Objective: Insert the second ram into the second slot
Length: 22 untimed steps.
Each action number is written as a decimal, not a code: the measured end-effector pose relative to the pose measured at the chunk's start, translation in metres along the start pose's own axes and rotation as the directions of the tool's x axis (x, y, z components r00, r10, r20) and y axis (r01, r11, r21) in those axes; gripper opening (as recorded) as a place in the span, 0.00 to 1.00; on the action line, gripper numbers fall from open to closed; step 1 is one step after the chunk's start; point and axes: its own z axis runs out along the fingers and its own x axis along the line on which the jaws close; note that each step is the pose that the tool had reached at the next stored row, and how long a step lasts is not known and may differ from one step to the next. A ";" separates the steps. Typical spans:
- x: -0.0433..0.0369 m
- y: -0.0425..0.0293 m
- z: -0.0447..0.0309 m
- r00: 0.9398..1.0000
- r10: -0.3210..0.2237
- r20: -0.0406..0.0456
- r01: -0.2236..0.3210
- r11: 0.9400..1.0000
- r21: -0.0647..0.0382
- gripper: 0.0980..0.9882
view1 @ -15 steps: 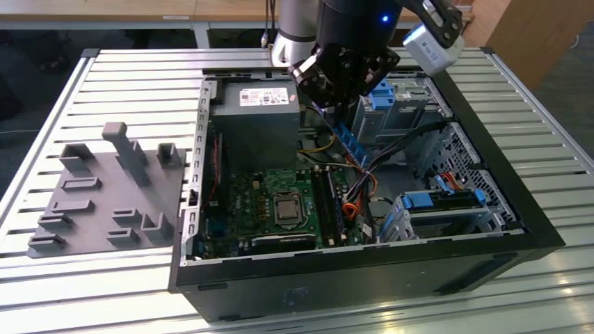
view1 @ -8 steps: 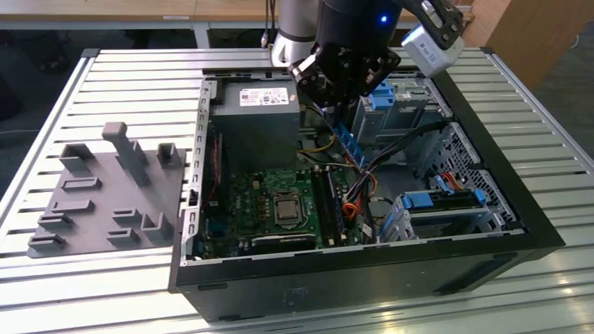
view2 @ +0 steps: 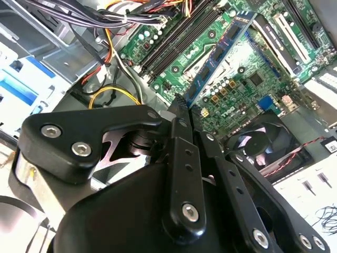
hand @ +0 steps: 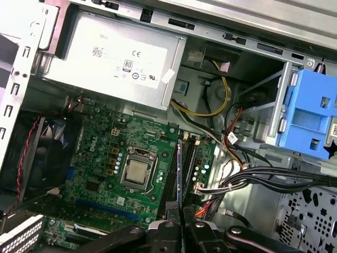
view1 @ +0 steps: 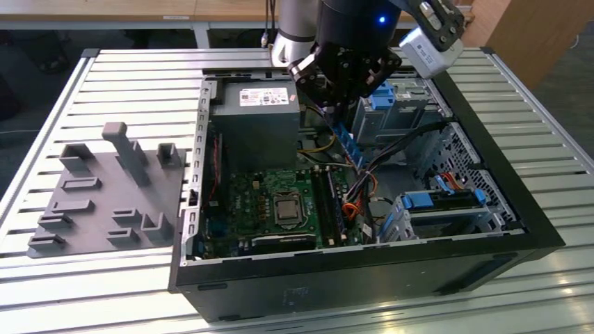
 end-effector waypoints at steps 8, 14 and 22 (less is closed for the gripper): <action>0.0000 -0.0001 0.0037 1.000 0.006 0.000 -0.006 1.000 0.001 0.04; 0.0000 -0.0002 0.0046 0.997 0.074 0.002 -0.074 0.997 0.002 0.04; 0.0001 -0.0003 0.0079 0.978 0.210 0.008 -0.210 0.978 0.003 0.04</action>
